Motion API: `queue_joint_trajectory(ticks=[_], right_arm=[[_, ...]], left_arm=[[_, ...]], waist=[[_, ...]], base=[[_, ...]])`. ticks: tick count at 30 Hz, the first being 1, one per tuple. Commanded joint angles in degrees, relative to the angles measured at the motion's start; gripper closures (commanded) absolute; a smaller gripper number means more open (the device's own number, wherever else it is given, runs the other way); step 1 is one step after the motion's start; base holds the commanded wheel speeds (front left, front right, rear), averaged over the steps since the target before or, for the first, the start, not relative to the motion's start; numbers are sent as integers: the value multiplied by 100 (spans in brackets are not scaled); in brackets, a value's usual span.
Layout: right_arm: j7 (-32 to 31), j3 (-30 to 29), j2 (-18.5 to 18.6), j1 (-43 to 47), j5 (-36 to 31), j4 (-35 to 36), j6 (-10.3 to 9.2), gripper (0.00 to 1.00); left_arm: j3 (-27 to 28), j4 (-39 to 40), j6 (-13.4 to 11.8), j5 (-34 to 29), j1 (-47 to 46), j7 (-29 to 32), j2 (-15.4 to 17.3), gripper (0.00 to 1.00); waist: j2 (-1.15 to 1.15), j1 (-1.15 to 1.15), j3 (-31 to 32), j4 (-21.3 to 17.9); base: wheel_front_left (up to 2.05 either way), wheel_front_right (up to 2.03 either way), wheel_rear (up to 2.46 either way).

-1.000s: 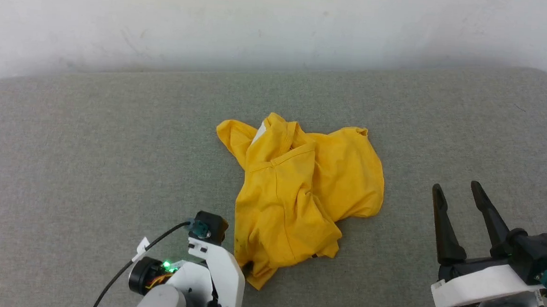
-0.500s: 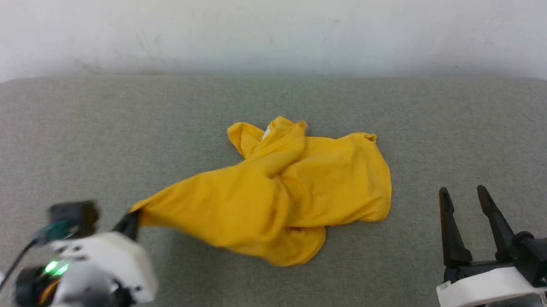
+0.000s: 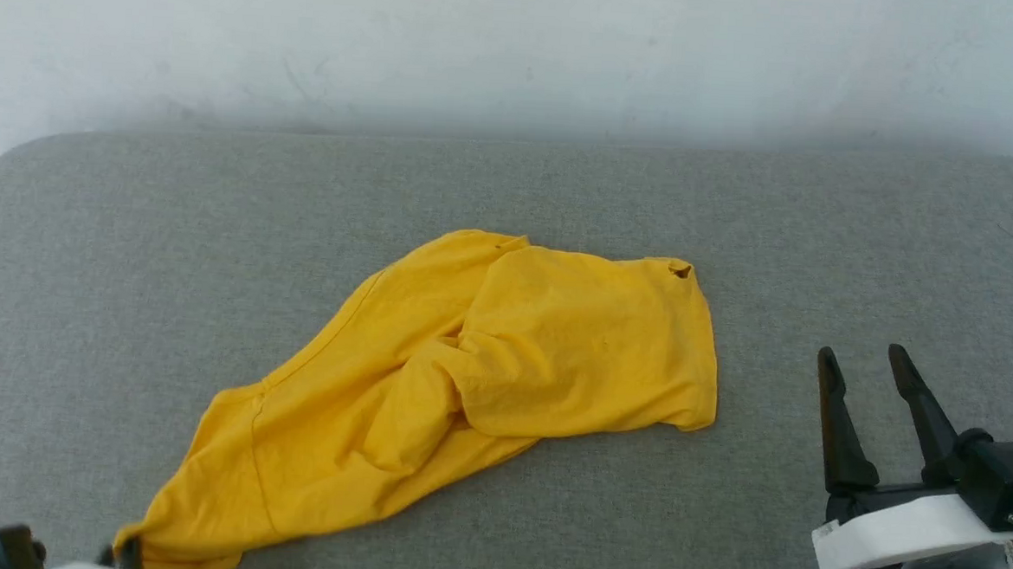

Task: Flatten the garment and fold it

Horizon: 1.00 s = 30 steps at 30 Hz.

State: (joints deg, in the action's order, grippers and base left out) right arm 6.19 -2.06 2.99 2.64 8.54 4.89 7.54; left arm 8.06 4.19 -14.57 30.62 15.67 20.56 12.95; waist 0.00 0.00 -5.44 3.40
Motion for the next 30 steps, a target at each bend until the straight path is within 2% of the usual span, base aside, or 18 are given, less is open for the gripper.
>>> queue_joint_trajectory(ticks=[1, 7, 13, 16, 20, 26, 30], right_arm=[[4, -26, -12, 14, -25, 25, -5, 0], [-80, -103, -12, 48, -88, 57, -5, 0], [-334, -149, -12, -157, 179, -214, -5, 0], [-639, -147, -10, -433, 296, -621, -5, 0], [-1036, -1, 200, -899, 462, -1400, -5, 0], [-2084, 511, 584, -1794, 1032, -2921, -5, 0], [-2614, 704, 609, -2419, 1410, -3972, -5, 0]], left_arm=[[10, 27, 55, -49, -148, -155, -5, 0], [-176, 265, 486, -395, -659, -1835, -181, 0], [-690, 204, 952, -862, -912, -3007, -241, 0], [-1052, 59, 1087, -1187, -958, -3222, -234, 0], [-1365, -173, 1201, -1482, -1088, -3383, -235, 0], [-1564, -363, 1250, -1624, -1215, -3494, -359, 0], [-1588, -403, 1233, -1657, -1256, -3527, -437, 0]], waist=[[0, 0, 19, 16], [0, 0, 123, 76], [0, 0, 210, 88], [0, 0, 258, 141], [0, 0, 271, 271], [0, 0, 196, 539], [0, 0, 119, 688]], base=[[0, 0, 0], [0, 0, 0], [0, 0, 0], [0, 0, 0], [0, 0, 0], [0, 0, 0], [0, 0, 0]])
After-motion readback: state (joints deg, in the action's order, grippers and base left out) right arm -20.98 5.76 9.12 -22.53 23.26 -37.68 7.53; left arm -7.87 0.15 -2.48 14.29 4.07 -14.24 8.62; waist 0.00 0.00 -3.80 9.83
